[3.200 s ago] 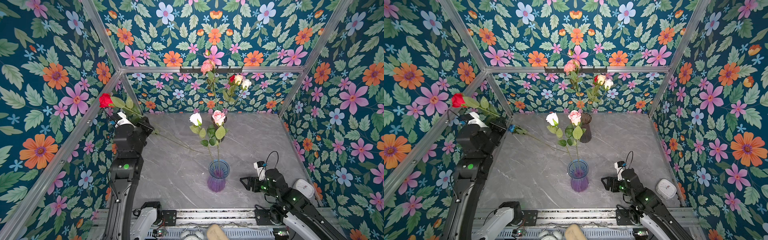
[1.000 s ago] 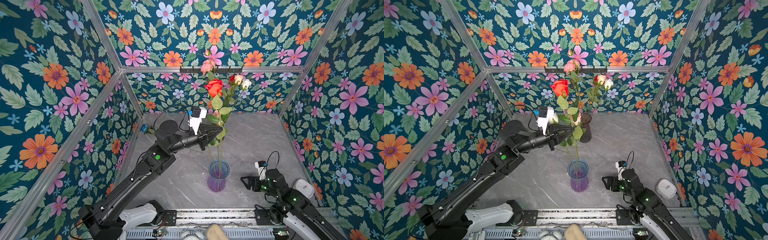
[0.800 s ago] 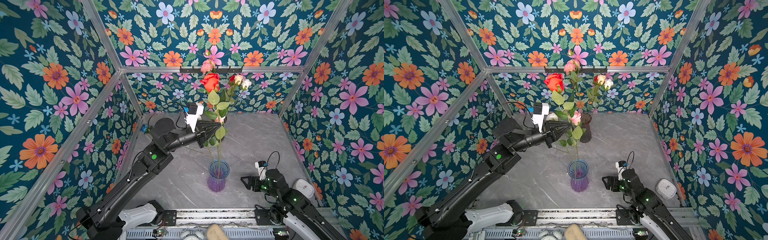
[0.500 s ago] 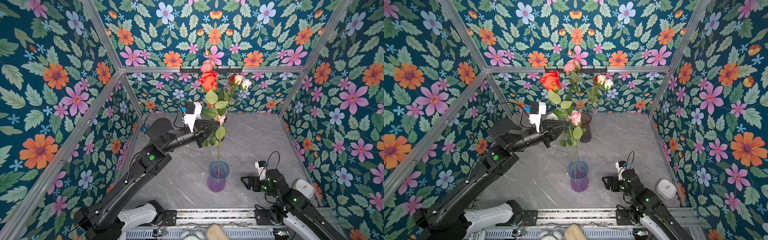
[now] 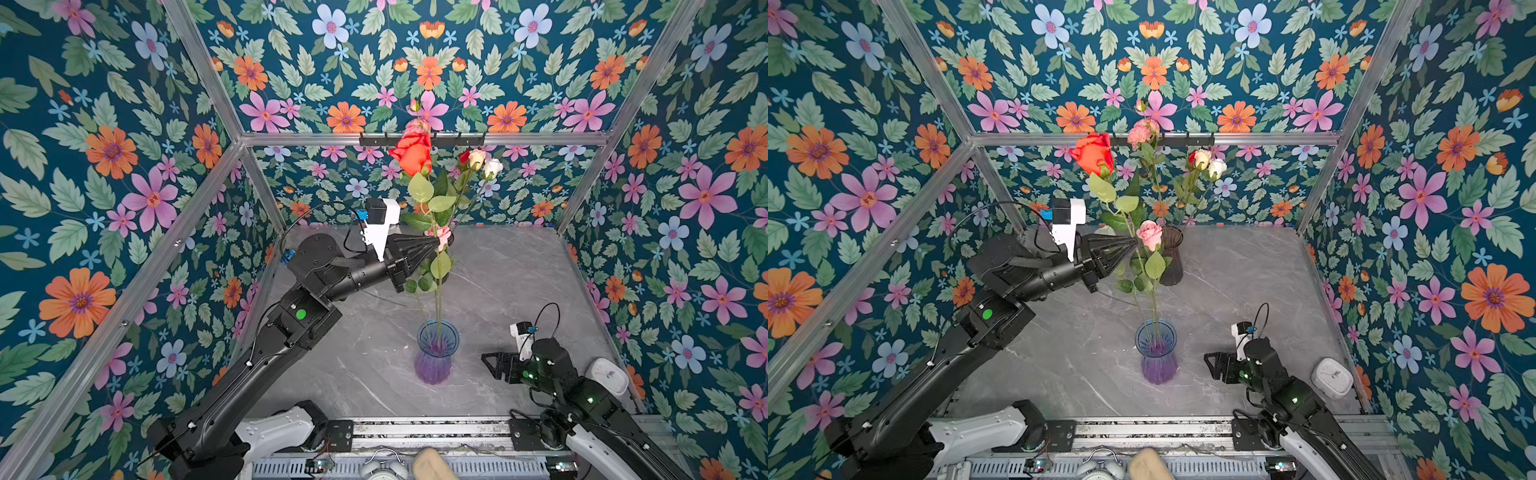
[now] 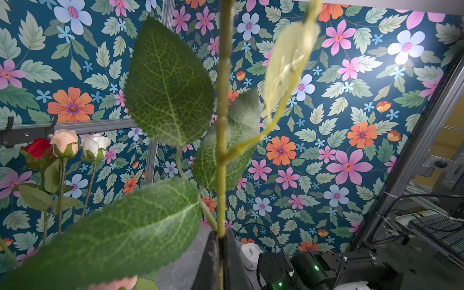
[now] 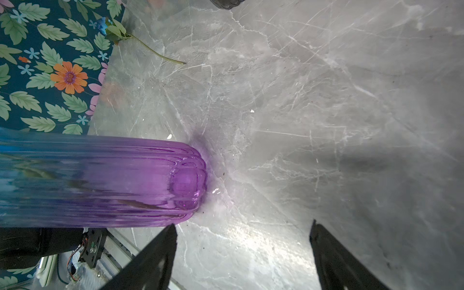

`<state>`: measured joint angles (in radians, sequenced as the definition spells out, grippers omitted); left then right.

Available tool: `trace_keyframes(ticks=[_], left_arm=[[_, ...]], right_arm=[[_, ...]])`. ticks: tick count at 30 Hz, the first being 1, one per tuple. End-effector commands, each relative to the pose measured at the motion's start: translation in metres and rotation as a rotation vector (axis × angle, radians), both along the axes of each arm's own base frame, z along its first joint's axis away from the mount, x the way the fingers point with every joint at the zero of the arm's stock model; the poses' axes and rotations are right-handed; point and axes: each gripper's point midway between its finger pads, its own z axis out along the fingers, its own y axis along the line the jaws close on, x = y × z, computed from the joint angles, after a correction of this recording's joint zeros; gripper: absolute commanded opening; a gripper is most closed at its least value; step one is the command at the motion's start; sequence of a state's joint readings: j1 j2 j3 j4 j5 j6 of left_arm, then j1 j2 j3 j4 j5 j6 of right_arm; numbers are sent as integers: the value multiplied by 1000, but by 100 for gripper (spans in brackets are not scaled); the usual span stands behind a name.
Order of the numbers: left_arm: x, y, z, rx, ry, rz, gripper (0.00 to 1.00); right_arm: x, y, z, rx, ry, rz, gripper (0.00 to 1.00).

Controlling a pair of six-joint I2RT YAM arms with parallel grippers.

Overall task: Arrange flowers in a vase
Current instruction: Place the flower in the vase.

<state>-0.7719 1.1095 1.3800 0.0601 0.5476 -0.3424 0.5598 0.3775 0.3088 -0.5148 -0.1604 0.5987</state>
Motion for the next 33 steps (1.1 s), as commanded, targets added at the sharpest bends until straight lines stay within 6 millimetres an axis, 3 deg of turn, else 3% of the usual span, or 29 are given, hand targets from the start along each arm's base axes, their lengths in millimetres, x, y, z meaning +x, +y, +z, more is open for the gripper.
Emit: trace_keyframes(ticks=[1,7,18,26,33], left_arm=[[-1,3,11,-24,-36,12,0],[5,-2,1,19,-11,17,0],[16,-20,-47,126,101,-17,0],[13,-29,-90,223,159,-52,0],[-3,-31,-123,283,167,-115,0]], right_arm=[[1,0,2,4,-10,-4,84],[2,0,3,6,-11,-5,84],[1,0,3,6,-11,-6,84],[2,0,3,6,-12,-5,84],[2,0,2,5,-9,-6,85]])
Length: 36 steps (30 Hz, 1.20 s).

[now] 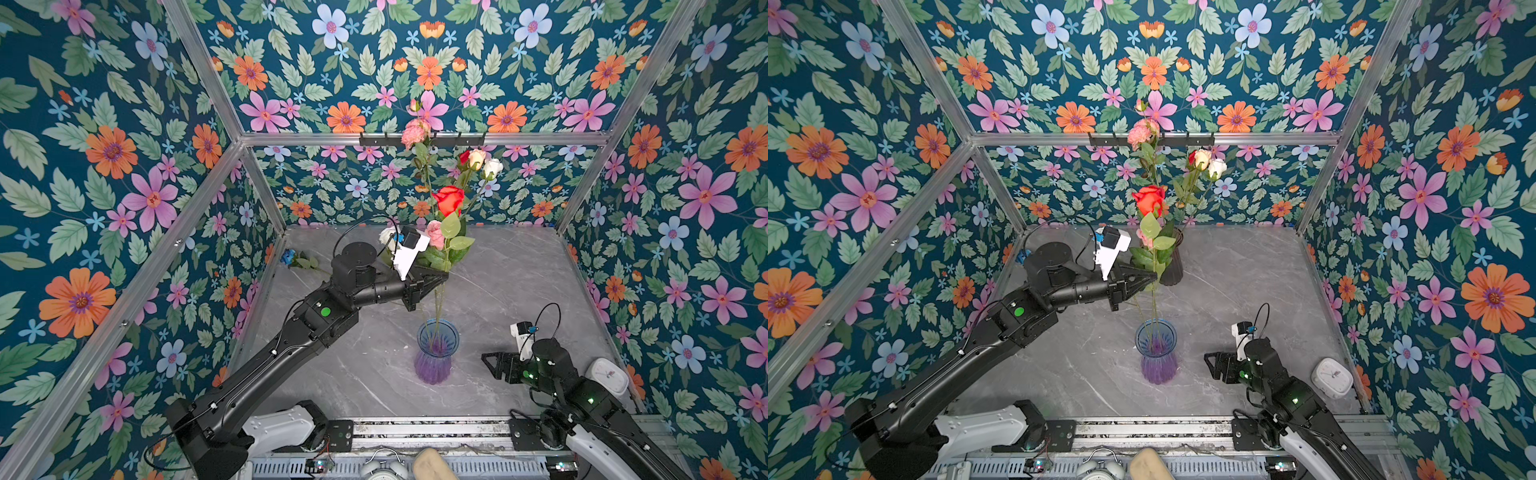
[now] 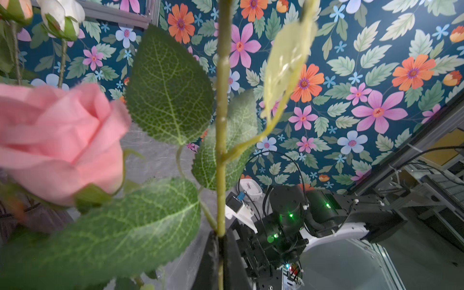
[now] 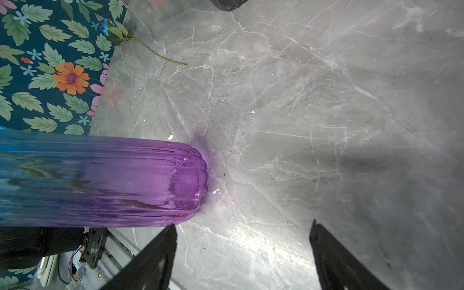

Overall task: Arrange flowers in a vase
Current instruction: Place the flower in the vase.

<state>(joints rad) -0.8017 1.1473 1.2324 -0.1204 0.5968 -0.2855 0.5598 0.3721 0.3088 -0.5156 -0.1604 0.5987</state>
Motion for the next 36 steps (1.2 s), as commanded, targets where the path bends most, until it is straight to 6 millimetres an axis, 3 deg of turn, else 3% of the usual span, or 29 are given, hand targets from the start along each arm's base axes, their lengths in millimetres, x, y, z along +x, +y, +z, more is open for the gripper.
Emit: trace_keyframes(ticks=[1,3,5,9,16,24,28,32,36], left_arm=[[-11,1,-5,1,-30,-47,0],[-13,5,-6,-5,-35,-39,28],[-12,12,-6,-7,-45,-6,50],[-15,22,-2,-12,-67,31,67],[-17,40,-4,29,-80,98,67],[12,103,1,141,-86,472,76],[34,144,-15,207,-34,732,86],[56,202,-43,284,37,1042,85],[78,255,-68,269,131,1197,77]], right_arm=[[2,0,1,2,-5,-5,85],[2,1,0,1,0,-3,85],[2,1,1,0,2,-3,85],[2,1,-1,-4,7,-2,85],[3,1,-1,-7,11,-5,84],[4,3,-3,-12,21,-1,84],[4,4,-4,-14,28,4,84],[4,4,-4,-14,29,6,84],[3,4,-3,-10,26,6,84]])
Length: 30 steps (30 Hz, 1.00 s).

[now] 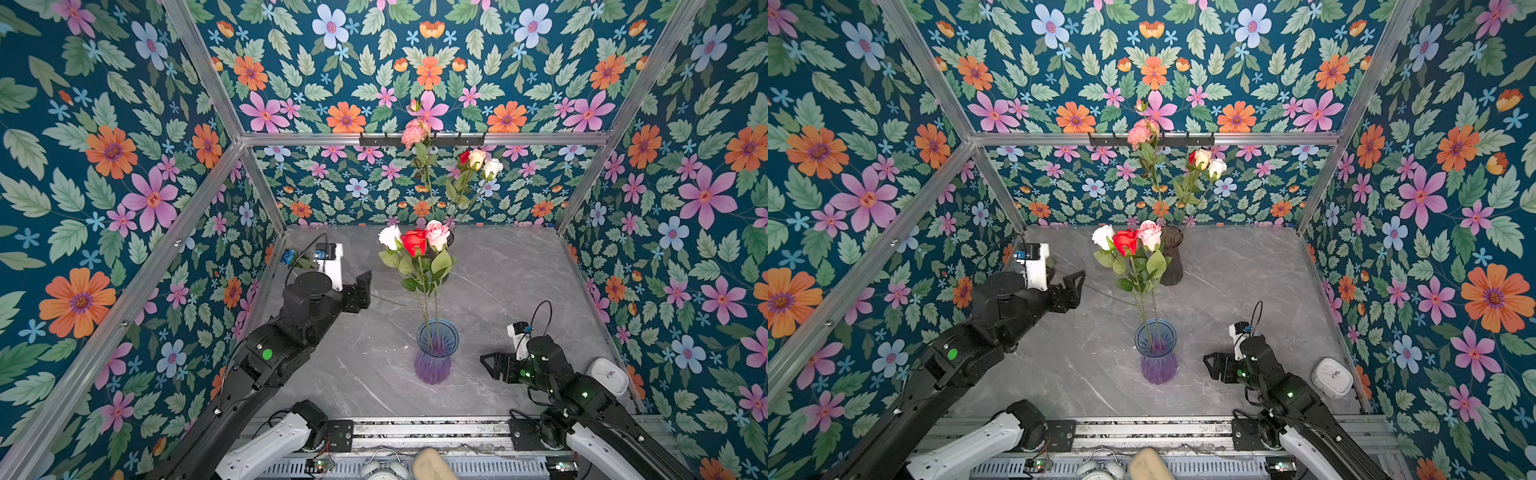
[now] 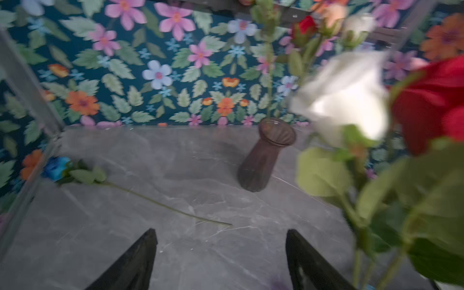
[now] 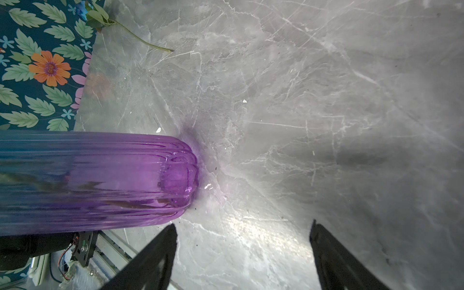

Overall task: Arrange flowers in a vase
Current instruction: Place the flower in the vase, then pick up the flower from the top-left of the table.

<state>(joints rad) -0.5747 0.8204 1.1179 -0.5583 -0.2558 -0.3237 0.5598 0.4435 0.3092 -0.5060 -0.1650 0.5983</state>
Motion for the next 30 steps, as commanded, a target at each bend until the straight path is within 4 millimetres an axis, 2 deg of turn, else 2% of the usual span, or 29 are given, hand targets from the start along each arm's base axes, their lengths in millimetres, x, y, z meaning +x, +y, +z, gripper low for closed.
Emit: trace_keyframes(ticks=[1,5,10,13,14,17,19,24,28,30], left_arm=[[18,45,-29,-39,80,162,75],[53,76,-96,-190,268,172,59],[95,117,-159,-343,381,284,59],[127,122,-201,-419,542,307,38],[138,122,-211,-433,580,311,37],[171,128,-228,-441,622,320,39],[185,136,-238,-417,659,352,40],[209,148,-260,-398,701,404,46],[229,165,-275,-336,746,467,45],[237,165,-284,-332,775,473,44]], right_arm=[[3,3,9,22,-28,5,84],[2,3,10,26,-35,6,84],[2,1,12,31,-50,-1,84],[2,1,12,31,-51,-2,85],[2,1,13,32,-53,-2,84],[2,0,13,34,-59,-3,85],[1,0,15,38,-68,-4,84],[0,-1,18,52,-88,-3,84],[-2,1,20,67,-97,12,84],[-3,3,22,76,-103,20,84]])
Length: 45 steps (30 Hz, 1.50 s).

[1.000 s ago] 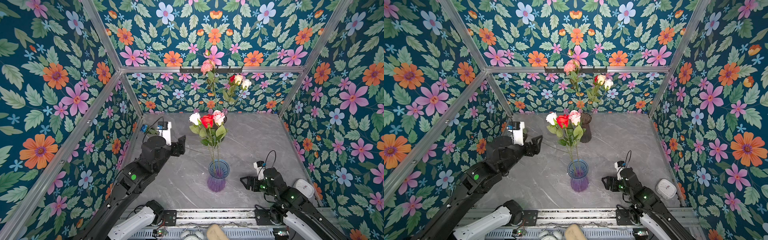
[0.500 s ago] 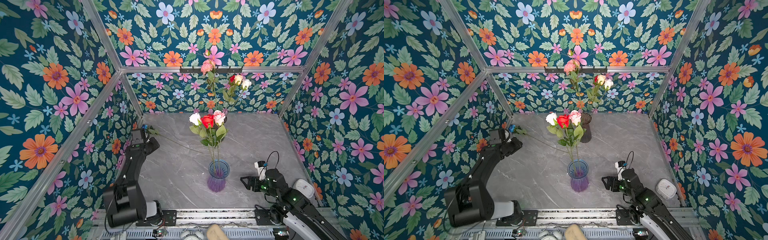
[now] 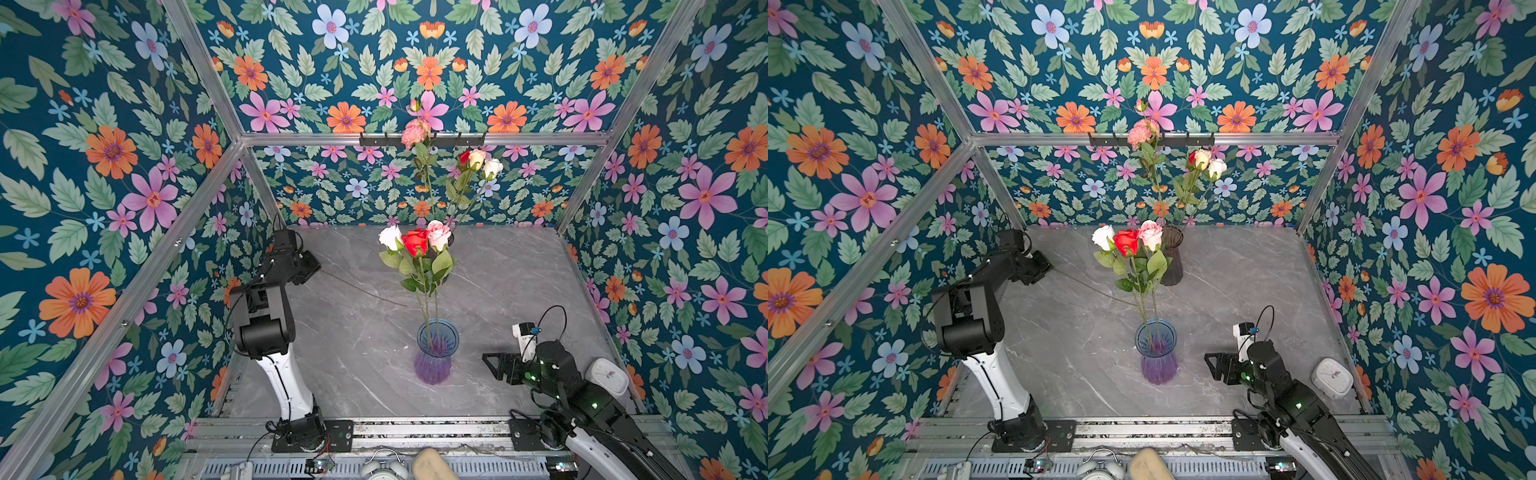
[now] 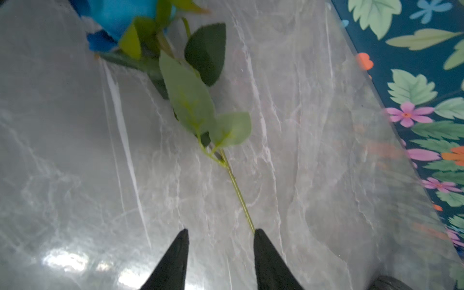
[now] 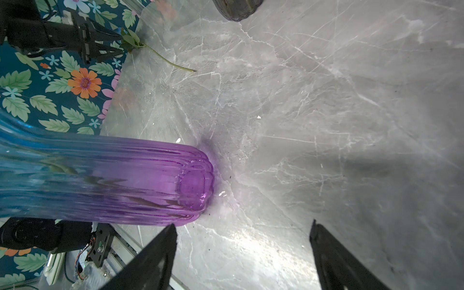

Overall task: Arrange flowers in a vase
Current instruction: Pick up the flower from the top-left of the table.

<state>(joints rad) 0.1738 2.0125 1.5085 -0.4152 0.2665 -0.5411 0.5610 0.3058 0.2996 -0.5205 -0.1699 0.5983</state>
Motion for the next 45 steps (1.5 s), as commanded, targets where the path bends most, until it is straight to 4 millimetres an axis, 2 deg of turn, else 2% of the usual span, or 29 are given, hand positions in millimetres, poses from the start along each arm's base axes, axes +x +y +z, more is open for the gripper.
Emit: trace_keyframes(ticks=[1,6,8,9,12,18,23,29,33,42,43,45], left_arm=[[1,4,-14,36,81,9,43],[21,-8,-15,119,149,-17,41],[28,-14,-15,147,180,-17,37],[30,-16,-16,156,194,-17,32],[35,-25,-21,181,233,-8,31],[25,-19,-24,297,332,93,33],[22,-14,-29,308,358,137,35],[15,-9,-50,318,424,160,35],[18,-10,-61,303,435,162,35],[27,-17,-63,252,410,177,34],[25,-18,-66,246,421,176,32],[19,-19,-74,247,447,171,15]], right_arm=[[-2,3,3,16,-13,21,84],[-3,5,5,29,-25,35,84],[-4,6,6,35,-29,41,84],[-4,6,7,36,-33,44,84],[-4,6,7,39,-35,46,84],[-6,9,8,46,-34,62,85],[-7,11,9,53,-36,75,85],[-8,12,9,57,-38,81,85],[-8,12,9,57,-38,82,85],[-7,11,8,51,-35,75,85],[-7,11,8,52,-36,75,85],[-7,11,7,49,-32,73,85]])
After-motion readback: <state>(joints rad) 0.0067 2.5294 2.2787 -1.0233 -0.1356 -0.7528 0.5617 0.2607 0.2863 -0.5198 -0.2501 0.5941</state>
